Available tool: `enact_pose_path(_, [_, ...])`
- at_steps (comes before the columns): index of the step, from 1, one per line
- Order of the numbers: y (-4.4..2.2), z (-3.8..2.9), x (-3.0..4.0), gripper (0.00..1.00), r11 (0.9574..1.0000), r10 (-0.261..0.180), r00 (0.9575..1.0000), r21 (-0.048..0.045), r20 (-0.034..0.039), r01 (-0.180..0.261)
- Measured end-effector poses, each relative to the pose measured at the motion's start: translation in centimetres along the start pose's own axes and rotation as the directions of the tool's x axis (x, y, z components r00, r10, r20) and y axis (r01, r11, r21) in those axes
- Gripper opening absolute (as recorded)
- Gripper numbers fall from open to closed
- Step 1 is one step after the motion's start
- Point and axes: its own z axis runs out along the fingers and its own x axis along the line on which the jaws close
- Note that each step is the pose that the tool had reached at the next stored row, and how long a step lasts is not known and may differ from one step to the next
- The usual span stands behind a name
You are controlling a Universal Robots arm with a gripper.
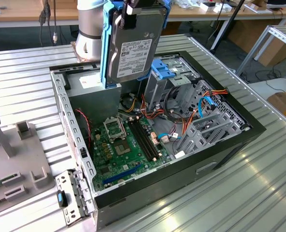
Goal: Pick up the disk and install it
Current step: 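Pick up the disk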
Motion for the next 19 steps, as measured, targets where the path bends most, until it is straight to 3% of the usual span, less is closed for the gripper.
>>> enact_pose_path(19, [-0.34,0.0,0.04,0.37,1.0,0.0,1.0,0.0,-0.0003,0.0])
